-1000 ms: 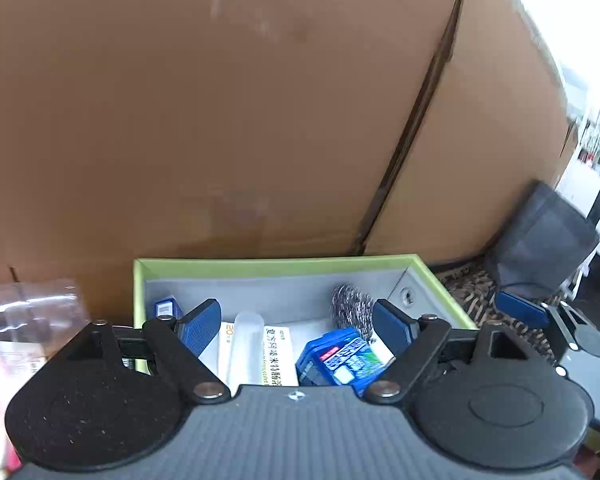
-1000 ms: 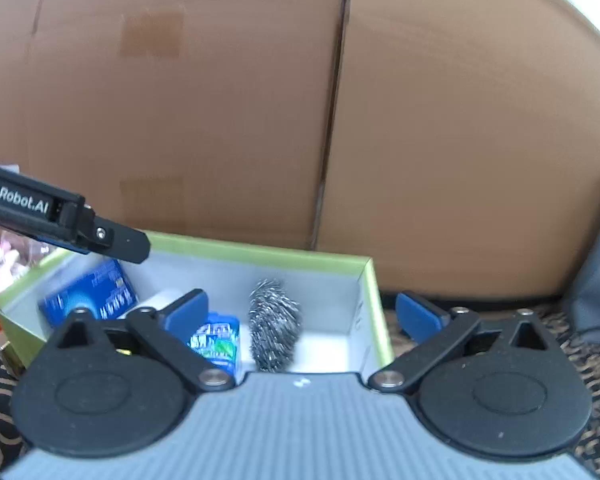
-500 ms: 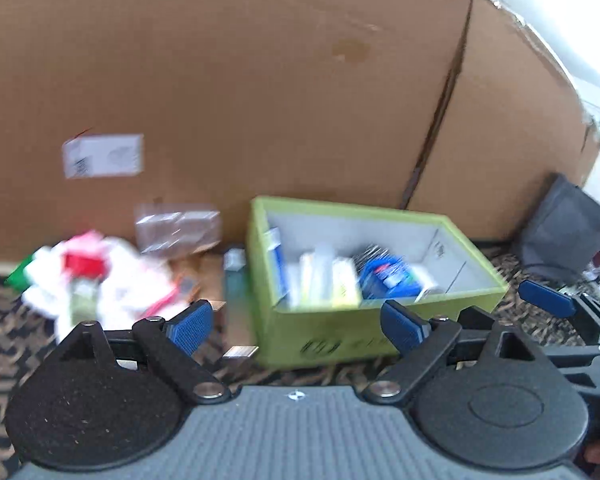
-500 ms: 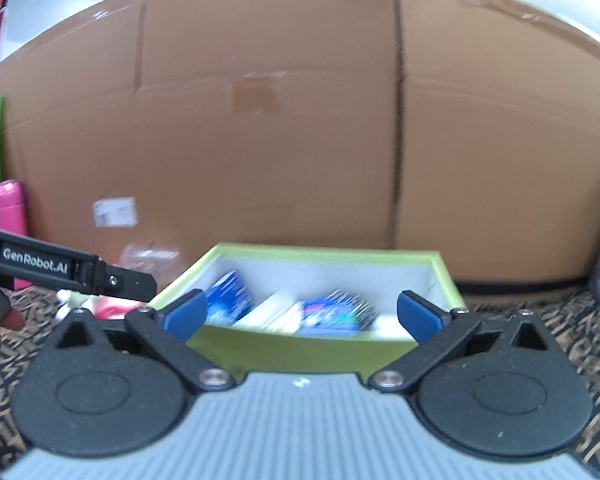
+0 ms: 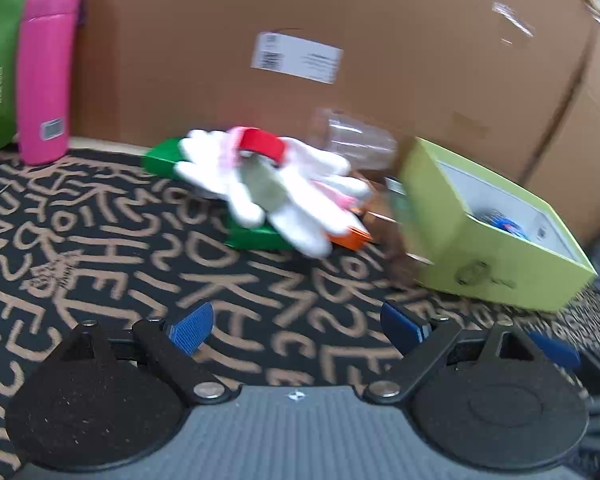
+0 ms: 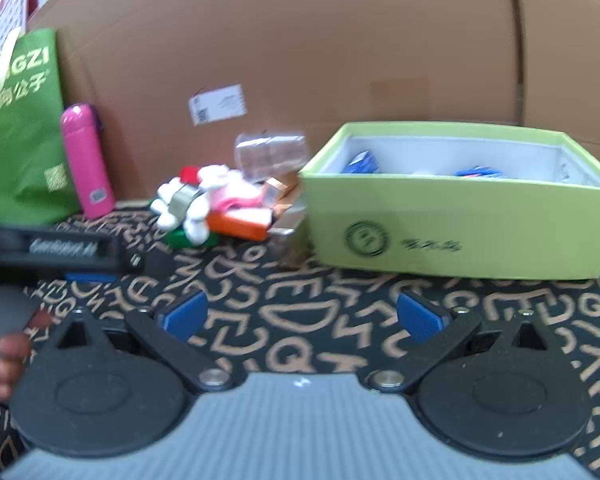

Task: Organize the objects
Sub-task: 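Grasp the olive-green small box with left tool while right tool grasps metal bar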

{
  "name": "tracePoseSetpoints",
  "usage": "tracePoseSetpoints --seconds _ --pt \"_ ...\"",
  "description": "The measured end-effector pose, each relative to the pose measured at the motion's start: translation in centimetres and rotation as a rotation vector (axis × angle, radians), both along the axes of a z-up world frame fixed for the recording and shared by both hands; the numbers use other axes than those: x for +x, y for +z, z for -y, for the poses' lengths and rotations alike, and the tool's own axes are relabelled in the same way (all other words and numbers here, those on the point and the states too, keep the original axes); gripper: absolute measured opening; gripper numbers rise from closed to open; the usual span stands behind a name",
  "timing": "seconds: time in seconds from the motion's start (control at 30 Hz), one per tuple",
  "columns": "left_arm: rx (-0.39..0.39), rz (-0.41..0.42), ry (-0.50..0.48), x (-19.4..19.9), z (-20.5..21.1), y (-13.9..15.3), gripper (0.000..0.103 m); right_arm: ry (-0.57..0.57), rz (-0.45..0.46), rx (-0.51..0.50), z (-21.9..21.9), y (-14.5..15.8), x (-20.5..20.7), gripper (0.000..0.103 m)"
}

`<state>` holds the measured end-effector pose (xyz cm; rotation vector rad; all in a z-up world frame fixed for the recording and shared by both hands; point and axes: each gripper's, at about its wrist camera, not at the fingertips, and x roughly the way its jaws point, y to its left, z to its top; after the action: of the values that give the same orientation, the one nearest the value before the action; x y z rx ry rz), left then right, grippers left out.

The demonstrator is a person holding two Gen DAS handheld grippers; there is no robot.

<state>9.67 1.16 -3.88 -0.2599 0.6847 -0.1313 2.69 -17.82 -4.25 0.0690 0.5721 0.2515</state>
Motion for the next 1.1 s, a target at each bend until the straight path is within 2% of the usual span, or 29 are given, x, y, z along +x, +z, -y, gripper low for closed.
tracePoseSetpoints --seconds 0.13,0.27,0.33,0.4,0.43,0.5,0.53,0.6,0.63,0.77,0.9,0.97,1.07,1.1 --pt "0.0 0.024 0.058 2.2 -1.1 0.3 0.093 -0.002 0.013 -0.032 -1.3 0.3 0.1 0.103" --pt "0.02 0.075 0.055 4.9 -1.2 1.4 0.092 -0.005 0.012 -0.038 -1.8 0.5 0.1 0.103" --pt "0.028 0.105 0.052 6.3 -1.4 1.8 0.084 -0.005 0.015 -0.039 -2.0 0.5 0.1 0.103" --pt "0.039 0.09 0.044 7.9 -1.4 1.8 0.066 0.004 0.017 -0.043 -2.4 0.5 0.3 0.103" --pt "0.039 0.08 0.029 8.6 -1.4 1.6 0.062 0.011 0.019 -0.046 -2.6 0.5 0.5 0.103" --pt "0.044 0.04 0.004 9.7 -1.5 0.9 0.042 0.029 0.029 -0.053 -3.3 0.6 0.7 0.103" --pt "0.036 0.024 -0.018 10.0 -1.5 0.4 0.039 0.039 0.034 -0.057 -3.6 0.6 0.9 0.102" --pt "0.061 0.036 -0.032 9.5 -1.6 0.1 0.027 0.044 0.039 -0.064 -4.2 0.5 1.5 0.096" --pt "0.073 0.034 -0.038 9.1 -1.6 0.2 0.026 0.04 0.036 -0.064 -4.5 0.5 2.0 0.094" --pt "-0.017 0.024 -0.089 6.0 -2.8 0.7 0.026 -0.015 0.029 -0.061 -4.7 -0.1 4.4 0.076" --pt "-0.009 0.037 -0.127 1.8 -3.1 0.9 0.026 -0.082 -0.008 -0.051 -4.2 -1.1 7.4 0.054" --pt "-0.013 0.028 -0.15 0.2 -3.2 0.5 0.026 -0.088 -0.038 -0.021 -4.1 -1.5 8.7 0.048" --pt "0.007 0.018 -0.142 -1.0 -3.1 -0.1 0.027 -0.109 -0.044 -0.023 -4.4 -2.1 9.1 0.045" --pt "0.015 0.013 -0.13 -1.4 -3.1 -0.3 0.029 -0.12 -0.032 -0.054 -4.6 -2.3 8.8 0.033"
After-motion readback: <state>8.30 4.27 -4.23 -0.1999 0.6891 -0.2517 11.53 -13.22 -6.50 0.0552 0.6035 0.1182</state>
